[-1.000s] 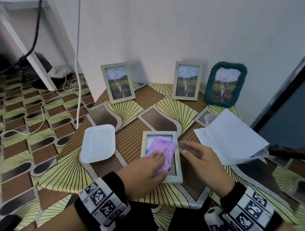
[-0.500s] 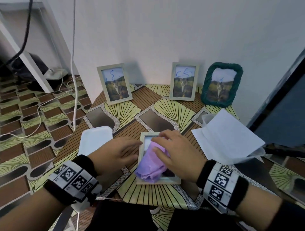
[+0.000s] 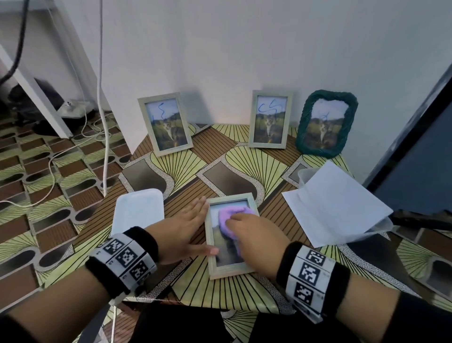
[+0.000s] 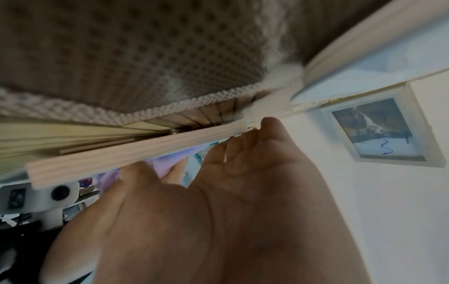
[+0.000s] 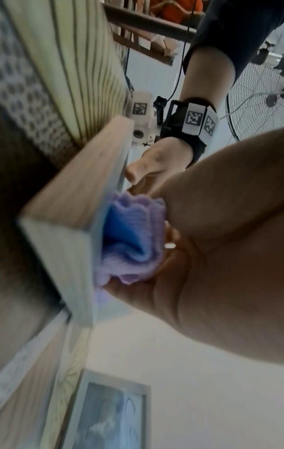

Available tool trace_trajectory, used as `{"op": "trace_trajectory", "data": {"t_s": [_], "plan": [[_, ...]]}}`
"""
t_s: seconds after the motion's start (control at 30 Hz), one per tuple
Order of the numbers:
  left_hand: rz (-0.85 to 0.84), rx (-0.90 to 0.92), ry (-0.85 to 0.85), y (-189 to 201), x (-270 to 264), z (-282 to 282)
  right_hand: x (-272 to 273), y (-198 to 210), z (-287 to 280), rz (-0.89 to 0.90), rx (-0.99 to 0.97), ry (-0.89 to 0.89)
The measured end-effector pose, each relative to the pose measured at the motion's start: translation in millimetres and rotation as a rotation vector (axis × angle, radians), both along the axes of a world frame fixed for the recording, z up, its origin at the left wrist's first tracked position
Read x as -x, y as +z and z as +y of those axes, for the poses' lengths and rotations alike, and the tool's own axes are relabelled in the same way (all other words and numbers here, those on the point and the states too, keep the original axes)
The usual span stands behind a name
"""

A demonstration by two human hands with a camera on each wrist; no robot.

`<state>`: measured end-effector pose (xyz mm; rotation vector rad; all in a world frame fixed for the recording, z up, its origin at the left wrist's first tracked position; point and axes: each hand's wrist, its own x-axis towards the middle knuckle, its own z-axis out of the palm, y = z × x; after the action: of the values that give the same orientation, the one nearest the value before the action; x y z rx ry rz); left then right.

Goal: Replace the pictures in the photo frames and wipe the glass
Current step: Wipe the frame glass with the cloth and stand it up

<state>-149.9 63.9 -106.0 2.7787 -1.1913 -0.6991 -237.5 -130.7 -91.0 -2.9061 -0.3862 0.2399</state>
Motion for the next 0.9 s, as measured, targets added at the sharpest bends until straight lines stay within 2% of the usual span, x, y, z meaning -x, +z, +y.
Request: {"op": "trace_trajectory", "data": {"t_s": [0.13,0.27,0.4,0.57,0.7,0.9], "plan": [[0.044,-0.017,-0.004,2.6,-3.3,-1.6,-5.4,8.4,-18.9,-0.098,-0.200,-0.073],[-0.032,-0.001,-0.075,1.0,-0.8,-2.1,-10.9,9.1,-31.6,-0.180,-0.122,-0.016],[-0.037,-0.030,-0.095,-0.7,1.7,-2.5,-9.6,-7.9,-33.1,-0.085,0.081,0.100],[-0.025,-0.073,-0.106,-2.8,3.1,-2.8,-18.3,-21.3,-34.3,-0.028,0.180,0.160],[0.006,-0.073,-0.104,-1.8,2.1,-3.6,-31.7,-15.5,-31.3,0.042,0.138,0.171],[-0.054,-0.077,-0.109,-0.8,3.8,-5.1,-33.7,-10.6,-13.6,0.158,0.065,0.212]]}}
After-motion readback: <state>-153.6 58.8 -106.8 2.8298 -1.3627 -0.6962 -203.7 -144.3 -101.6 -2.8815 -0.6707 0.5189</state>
